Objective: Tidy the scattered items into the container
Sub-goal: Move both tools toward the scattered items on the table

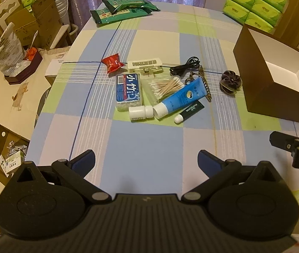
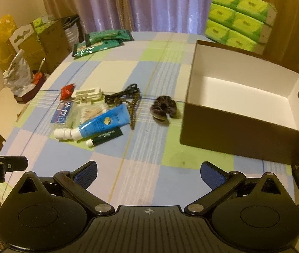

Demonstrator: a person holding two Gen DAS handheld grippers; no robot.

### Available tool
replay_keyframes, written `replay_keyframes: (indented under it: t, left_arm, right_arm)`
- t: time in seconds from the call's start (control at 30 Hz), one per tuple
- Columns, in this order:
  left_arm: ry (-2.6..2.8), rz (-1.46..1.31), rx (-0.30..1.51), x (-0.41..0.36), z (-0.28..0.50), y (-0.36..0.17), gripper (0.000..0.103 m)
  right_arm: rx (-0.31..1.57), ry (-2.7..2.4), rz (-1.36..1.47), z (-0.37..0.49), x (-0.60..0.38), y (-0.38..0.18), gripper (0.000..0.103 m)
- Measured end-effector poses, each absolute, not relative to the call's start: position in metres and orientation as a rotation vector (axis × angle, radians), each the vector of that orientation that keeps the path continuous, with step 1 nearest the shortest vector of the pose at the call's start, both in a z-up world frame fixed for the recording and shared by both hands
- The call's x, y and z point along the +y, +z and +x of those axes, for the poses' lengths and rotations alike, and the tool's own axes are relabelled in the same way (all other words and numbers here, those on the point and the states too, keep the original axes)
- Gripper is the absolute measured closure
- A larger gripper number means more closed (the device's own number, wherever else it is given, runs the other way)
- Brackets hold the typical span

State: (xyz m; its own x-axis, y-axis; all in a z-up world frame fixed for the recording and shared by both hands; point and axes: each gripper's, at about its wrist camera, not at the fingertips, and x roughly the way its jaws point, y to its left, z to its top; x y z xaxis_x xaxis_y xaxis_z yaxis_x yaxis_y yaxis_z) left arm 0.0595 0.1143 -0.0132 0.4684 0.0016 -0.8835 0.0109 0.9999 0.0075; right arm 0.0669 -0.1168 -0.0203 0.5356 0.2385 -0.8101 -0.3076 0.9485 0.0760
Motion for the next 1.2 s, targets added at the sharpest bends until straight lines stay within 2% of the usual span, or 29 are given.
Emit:
replay_keyframes:
  t: [0.83, 1.07, 1.2]
  left_arm:
    - [-0.041, 0.041, 1.082, 0.155, 0.112, -0.045, 0.003]
    - [-0.047, 0.036, 1.107, 0.159, 0.124, -0.067, 0.009]
    - [-0.062, 0.037, 1.115, 0.157, 0.131, -0.079, 0.012]
  right_arm:
    - [0.915, 0.452, -0.097, 0.105, -0.064, -0.067, 0.002]
    - [0.934, 0.523, -0.114, 0.116, -0.049, -0.090, 0.017]
    - [0.939, 0.556, -0.131, 0.121, -0.042, -0.103, 0.019]
